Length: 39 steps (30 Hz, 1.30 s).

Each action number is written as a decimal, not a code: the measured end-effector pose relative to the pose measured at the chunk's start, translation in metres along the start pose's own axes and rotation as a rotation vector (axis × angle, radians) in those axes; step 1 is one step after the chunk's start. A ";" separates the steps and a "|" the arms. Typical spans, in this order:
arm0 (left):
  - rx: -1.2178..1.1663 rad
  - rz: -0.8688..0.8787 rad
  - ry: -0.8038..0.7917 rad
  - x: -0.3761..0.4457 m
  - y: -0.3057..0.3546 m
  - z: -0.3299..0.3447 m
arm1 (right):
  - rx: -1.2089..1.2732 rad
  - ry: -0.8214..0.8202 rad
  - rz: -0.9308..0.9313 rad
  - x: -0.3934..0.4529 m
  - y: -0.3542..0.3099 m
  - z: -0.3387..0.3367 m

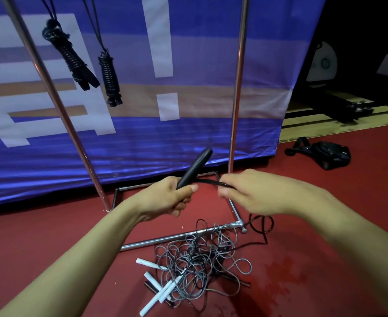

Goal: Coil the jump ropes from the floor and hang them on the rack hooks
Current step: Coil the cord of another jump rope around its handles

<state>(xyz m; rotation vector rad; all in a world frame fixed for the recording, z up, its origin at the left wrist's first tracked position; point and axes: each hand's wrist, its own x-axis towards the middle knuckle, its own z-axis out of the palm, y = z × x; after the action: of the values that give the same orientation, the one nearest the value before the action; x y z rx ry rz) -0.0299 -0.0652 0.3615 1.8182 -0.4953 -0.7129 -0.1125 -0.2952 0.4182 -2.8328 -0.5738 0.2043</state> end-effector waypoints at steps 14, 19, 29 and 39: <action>0.523 -0.090 -0.389 -0.015 0.017 0.029 | -0.357 0.490 -0.354 0.014 -0.012 -0.026; 0.470 0.034 -0.467 -0.029 0.037 0.032 | -0.155 0.436 -0.120 0.029 0.028 -0.011; 0.037 0.194 -0.083 -0.030 0.035 0.010 | 0.635 0.089 -0.063 0.036 0.027 0.051; -0.217 0.186 0.232 -0.012 0.017 -0.014 | 0.690 0.218 0.039 0.036 0.024 0.060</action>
<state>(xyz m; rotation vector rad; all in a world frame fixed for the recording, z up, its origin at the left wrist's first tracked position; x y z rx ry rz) -0.0294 -0.0537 0.3843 1.6018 -0.4095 -0.4055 -0.0814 -0.2900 0.3513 -2.1590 -0.3167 0.0759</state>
